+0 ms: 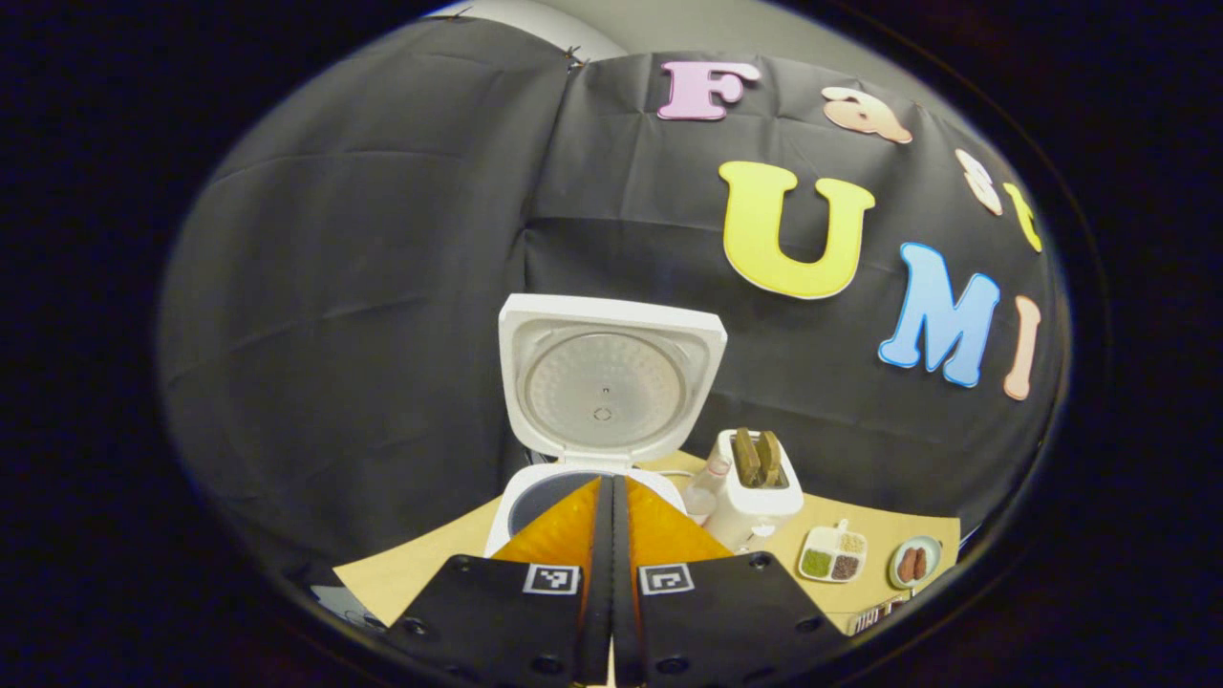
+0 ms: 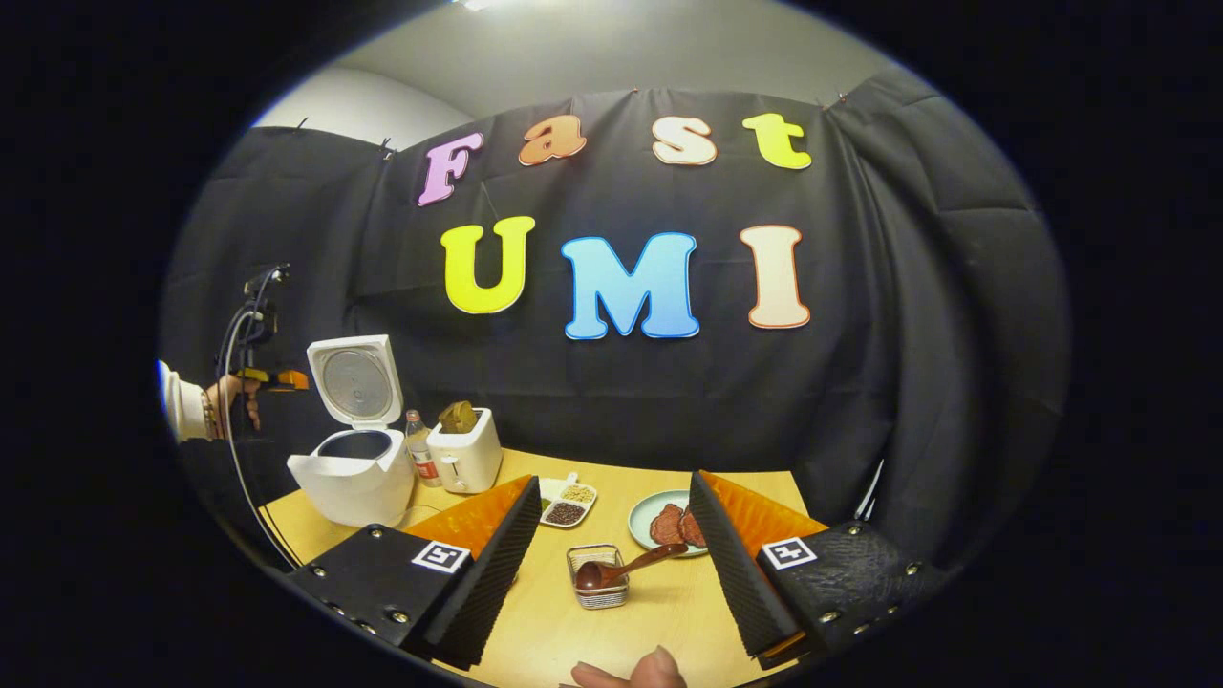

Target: Close the left gripper, press the button to open the rice cooker; take a wooden spoon from the chopstick holder with the right hand, scoop a spoonful of rice and pour it into the rice cooker, then put the wooden spoon back into the chopstick holder.

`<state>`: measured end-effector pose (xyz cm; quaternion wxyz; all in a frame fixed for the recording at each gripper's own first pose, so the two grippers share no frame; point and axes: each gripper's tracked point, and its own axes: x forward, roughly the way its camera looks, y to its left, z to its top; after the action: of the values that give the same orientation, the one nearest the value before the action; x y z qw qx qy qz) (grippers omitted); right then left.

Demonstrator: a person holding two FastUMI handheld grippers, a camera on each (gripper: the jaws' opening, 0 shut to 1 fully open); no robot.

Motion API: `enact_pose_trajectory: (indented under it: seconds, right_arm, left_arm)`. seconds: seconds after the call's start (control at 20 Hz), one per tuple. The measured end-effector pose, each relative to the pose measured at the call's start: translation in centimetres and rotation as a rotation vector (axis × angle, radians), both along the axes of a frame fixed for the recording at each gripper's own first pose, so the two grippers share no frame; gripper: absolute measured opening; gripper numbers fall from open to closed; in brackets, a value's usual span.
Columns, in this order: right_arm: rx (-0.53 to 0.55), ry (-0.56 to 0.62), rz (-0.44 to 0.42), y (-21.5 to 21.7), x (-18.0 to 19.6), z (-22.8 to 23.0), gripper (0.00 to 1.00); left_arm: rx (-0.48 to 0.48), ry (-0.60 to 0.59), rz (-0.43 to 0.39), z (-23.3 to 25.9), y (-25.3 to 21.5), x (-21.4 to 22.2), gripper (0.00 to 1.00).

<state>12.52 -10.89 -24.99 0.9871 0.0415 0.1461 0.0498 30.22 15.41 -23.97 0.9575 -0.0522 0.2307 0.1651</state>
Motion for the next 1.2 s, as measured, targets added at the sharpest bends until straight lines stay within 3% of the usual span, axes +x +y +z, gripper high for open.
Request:
enact_pose_trajectory:
  seconds: [0.2,0.4,0.45,0.6,0.65,0.7,0.75,0.8,0.85,0.95,1.05,1.1,1.15,1.2]
  right_arm:
    - [0.053,0.074,-0.028,-1.5,2.0,-4.9,0.96]
    - [0.129,0.190,-0.048,-2.3,3.7,-11.4,0.96]
    - [0.140,0.211,-0.043,-2.3,4.0,-12.8,0.96]
    - [0.204,0.293,-0.038,-1.7,4.6,-16.9,0.95]
    - [0.239,0.323,-0.031,-1.2,4.8,-18.1,0.90]
    - [0.264,0.347,-0.034,-0.8,5.0,-19.0,0.89]
    - [0.289,0.356,-0.031,-0.5,5.1,-19.3,0.82]
    - [0.304,0.360,-0.026,-0.2,5.3,-19.9,0.85]
    - [0.317,0.365,-0.012,0.1,6.2,-20.1,0.85]
    - [0.346,0.376,-0.024,0.5,7.1,-21.0,0.54]
    - [0.394,0.403,-0.019,1.4,8.2,-22.2,0.57]
    - [0.404,0.400,-0.058,1.1,8.5,-21.9,0.57]
    - [0.412,0.404,-0.050,1.4,8.1,-21.7,0.22]
    - [0.414,0.415,-0.050,1.7,8.9,-22.2,0.28]
  left_arm:
    - [-0.031,0.027,-0.030,-0.6,-2.5,-5.1,0.12]
    - [-0.095,0.010,-0.071,0.2,-5.4,-10.1,0.31]
    - [-0.104,0.009,-0.067,0.4,-5.6,-11.2,0.29]
    - [-0.128,0.011,-0.070,0.9,-7.0,-14.3,0.57]
    - [-0.117,0.017,-0.067,1.1,-7.1,-15.3,0.65]
    - [-0.109,0.022,-0.065,1.0,-7.3,-16.2,0.69]
    - [-0.109,0.023,-0.068,1.1,-7.7,-16.9,0.73]
    - [-0.111,0.026,-0.071,1.2,-8.2,-17.7,0.79]
    - [-0.122,0.037,-0.073,1.0,-8.8,-18.4,0.79]
    - [-0.157,0.052,-0.081,0.5,-9.9,-19.7,0.79]
    - [-0.155,0.068,-0.080,0.1,-10.4,-20.8,0.79]
    - [-0.153,0.076,-0.077,0.0,-10.4,-21.5,0.79]
    - [-0.155,0.083,-0.074,-0.1,-10.5,-22.0,0.79]
    - [-0.156,0.091,-0.070,-0.3,-10.6,-22.5,0.79]
